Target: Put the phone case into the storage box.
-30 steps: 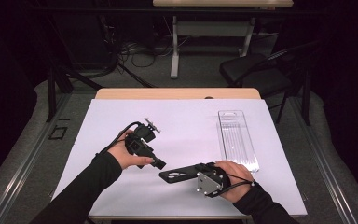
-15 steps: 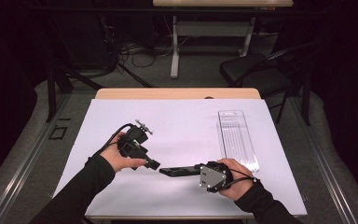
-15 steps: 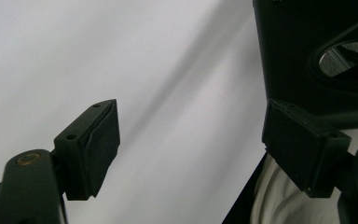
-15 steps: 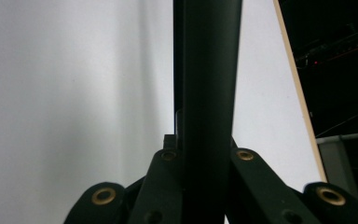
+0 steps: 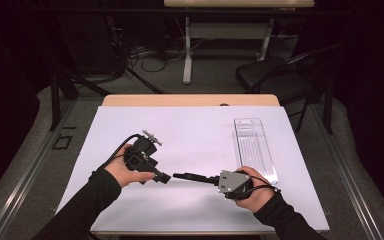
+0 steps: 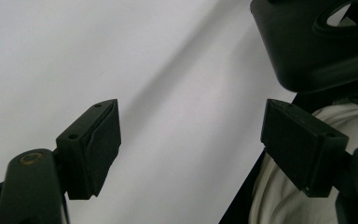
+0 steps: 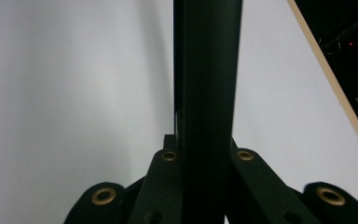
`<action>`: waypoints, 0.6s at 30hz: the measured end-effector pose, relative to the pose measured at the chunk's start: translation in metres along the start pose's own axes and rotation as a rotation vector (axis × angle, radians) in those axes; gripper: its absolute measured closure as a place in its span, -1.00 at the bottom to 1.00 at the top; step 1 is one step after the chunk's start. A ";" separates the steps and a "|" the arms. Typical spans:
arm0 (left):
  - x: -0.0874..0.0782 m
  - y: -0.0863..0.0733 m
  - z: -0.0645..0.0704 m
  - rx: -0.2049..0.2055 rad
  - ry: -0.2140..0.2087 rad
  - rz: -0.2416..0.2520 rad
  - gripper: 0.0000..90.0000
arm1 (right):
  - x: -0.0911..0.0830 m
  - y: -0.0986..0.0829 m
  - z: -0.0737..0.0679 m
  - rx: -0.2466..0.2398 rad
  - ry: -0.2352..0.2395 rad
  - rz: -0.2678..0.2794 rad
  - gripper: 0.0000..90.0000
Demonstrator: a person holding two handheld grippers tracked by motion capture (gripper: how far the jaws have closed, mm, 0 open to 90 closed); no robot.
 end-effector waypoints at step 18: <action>0.007 0.008 0.010 0.095 -0.046 0.097 -0.41 | 0.002 -0.001 0.007 0.237 0.067 0.032 0.97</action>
Point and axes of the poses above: each handheld gripper's, and its own axes: x roughly forward along the jaws, y roughly out of its top, z roughly to its right, the point moved 6 cm from there along x, roughly forward along the jaws, and after that the axes turned 14 degrees about -y, right-handed, at the moved point
